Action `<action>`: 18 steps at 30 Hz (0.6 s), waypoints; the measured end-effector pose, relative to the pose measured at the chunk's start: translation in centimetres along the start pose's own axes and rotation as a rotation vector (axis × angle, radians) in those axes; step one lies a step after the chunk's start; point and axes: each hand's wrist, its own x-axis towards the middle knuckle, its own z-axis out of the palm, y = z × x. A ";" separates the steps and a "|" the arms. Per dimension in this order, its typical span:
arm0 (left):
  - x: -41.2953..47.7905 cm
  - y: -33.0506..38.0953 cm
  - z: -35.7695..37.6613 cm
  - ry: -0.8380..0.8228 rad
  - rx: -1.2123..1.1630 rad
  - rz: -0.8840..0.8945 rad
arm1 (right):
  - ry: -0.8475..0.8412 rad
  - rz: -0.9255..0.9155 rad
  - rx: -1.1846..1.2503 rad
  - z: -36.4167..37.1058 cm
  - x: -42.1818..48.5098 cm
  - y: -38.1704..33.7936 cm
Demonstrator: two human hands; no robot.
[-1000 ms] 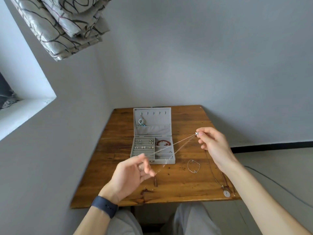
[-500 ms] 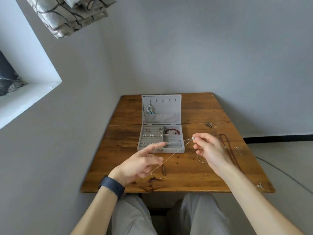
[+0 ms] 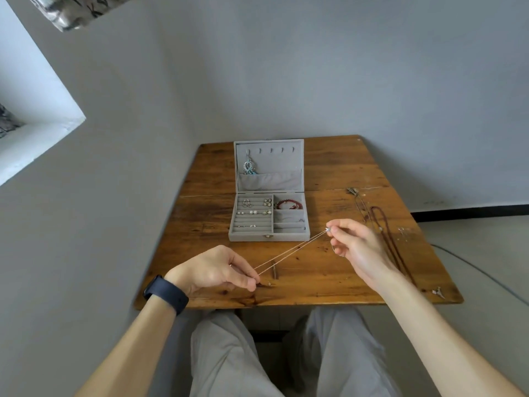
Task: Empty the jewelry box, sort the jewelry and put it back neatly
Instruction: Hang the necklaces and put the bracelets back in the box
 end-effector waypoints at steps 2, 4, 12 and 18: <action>-0.1 0.1 -0.1 0.038 -0.092 0.023 | 0.038 0.012 0.073 -0.3 0.2 -0.1; -0.1 0.0 -0.3 0.092 -0.200 0.029 | 0.055 0.018 0.108 -0.7 0.3 -0.3; 0.3 -0.8 -1.7 0.219 -0.055 -0.021 | 0.066 -0.063 0.008 -1.6 0.6 -0.4; 1.1 0.5 -5.6 0.491 -0.188 -0.020 | 0.065 -0.217 -0.312 -1.1 1.6 -0.1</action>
